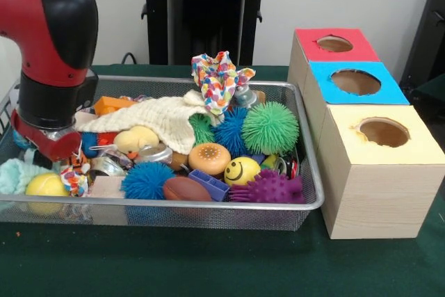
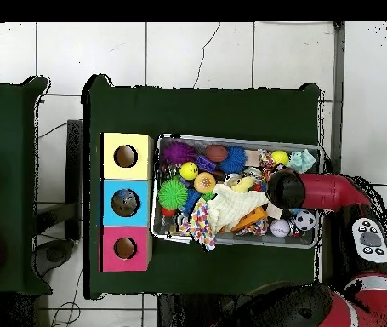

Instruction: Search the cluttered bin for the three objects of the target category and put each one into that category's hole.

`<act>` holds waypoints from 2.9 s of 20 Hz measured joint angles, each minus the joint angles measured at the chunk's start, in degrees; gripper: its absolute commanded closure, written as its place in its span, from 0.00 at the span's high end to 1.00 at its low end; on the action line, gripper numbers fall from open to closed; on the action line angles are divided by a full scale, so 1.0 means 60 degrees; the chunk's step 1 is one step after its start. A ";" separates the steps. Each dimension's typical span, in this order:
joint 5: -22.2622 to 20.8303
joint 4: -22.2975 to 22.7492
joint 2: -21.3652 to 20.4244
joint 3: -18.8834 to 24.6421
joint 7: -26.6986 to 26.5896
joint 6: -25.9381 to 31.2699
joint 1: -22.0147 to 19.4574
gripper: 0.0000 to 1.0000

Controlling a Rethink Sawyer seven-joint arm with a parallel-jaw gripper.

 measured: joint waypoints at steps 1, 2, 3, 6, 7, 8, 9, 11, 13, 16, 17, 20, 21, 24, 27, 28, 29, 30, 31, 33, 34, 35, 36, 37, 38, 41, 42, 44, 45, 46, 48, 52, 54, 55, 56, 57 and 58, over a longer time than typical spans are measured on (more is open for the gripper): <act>-0.0037 -0.0001 -0.0009 -0.0010 0.0000 -0.0004 0.0023 0.00; -0.0106 -0.0001 -0.0023 -0.0045 0.0000 -0.0028 0.0079 0.00; -0.0302 0.0000 -0.0048 -0.0189 0.0000 -0.0106 0.0264 0.00; -0.0917 0.0007 -0.0106 -0.0711 0.0000 -0.0417 0.0960 0.00; -0.1094 0.0035 -0.0147 -0.0865 0.0000 -0.0480 0.1205 0.00; -0.1271 0.0064 -0.0189 -0.1020 0.0000 -0.0543 0.1451 0.00; -0.1379 0.0168 -0.0290 -0.1104 0.0000 -0.0549 0.1651 0.00; -0.1512 0.0396 -0.0504 -0.1196 0.0000 -0.0555 0.1952 0.00; -0.1371 0.0773 -0.0856 -0.1119 0.0000 -0.0530 0.2035 0.00; -0.0640 0.1463 -0.1507 -0.0649 0.0000 -0.0280 0.1677 0.00; -0.0380 0.1647 -0.1660 -0.0482 0.0000 -0.0169 0.1508 0.00; 0.1034 0.2500 -0.2184 0.0419 0.0000 0.0459 0.0472 0.00; 0.1230 0.2614 -0.2219 0.0544 0.0000 0.0547 0.0316 0.00; 0.2009 0.3072 -0.2292 0.1043 -0.0002 0.0849 -0.0315 0.00; 0.2577 0.3486 -0.2248 0.1478 0.0000 0.0999 -0.0850 0.00; 0.2704 0.3613 -0.2209 0.1613 -0.0002 0.1003 -0.1003 0.00; 0.2804 0.3702 -0.2160 0.1704 0.0000 0.0993 -0.1106 0.00; 0.2969 0.3887 -0.2000 0.1923 -0.0002 0.1001 -0.1320 0.00; 0.3026 0.3970 -0.1895 0.2034 -0.0002 0.0996 -0.1412 0.00; 0.3163 0.4126 -0.1699 0.2221 -0.0002 0.0995 -0.1570 0.00; 0.3192 0.4158 -0.1653 0.2259 -0.0002 0.0993 -0.1602 0.00; 0.3284 0.4223 -0.1557 0.2330 -0.0002 0.0993 -0.1660 0.00; 0.3404 0.4298 -0.1442 0.2426 -0.0002 0.0991 -0.1735 0.00; 0.3666 0.4448 -0.1266 0.2622 -0.0002 0.0968 -0.1871 0.00; 0.3841 0.4550 -0.1178 0.2740 -0.0002 0.0924 -0.1945 0.00; 0.4156 0.4747 -0.1067 0.2907 -0.0002 0.0804 -0.2054 0.00; 0.4301 0.4835 -0.1010 0.2970 -0.0002 0.0715 -0.2096 0.00; 0.4488 0.4973 -0.0921 0.3036 -0.0002 0.0524 -0.2126 0.00; 0.4499 0.5077 -0.0853 0.3067 -0.0002 0.0297 -0.2116 0.00; 0.4472 0.5102 -0.0824 0.3065 -0.0002 0.0179 -0.2100 0.00; 0.4282 0.5117 -0.0767 0.3032 -0.0002 -0.0193 -0.2003 0.00; 0.3517 0.5098 -0.0793 0.2655 -0.0002 -0.1107 -0.1466 0.00; 0.2922 0.5044 -0.0859 0.2216 -0.0002 -0.1830 -0.0869 0.00; 0.2699 0.5015 -0.0888 0.1977 0.0000 -0.2141 -0.0561 0.00; 0.2432 0.4969 -0.0921 0.1626 0.0000 -0.2548 -0.0123 0.00; 0.2240 0.4926 -0.0946 0.1298 0.0000 -0.2880 0.0269 0.00; 0.2003 0.4836 -0.0968 0.0617 0.0000 -0.3475 0.1035 0.00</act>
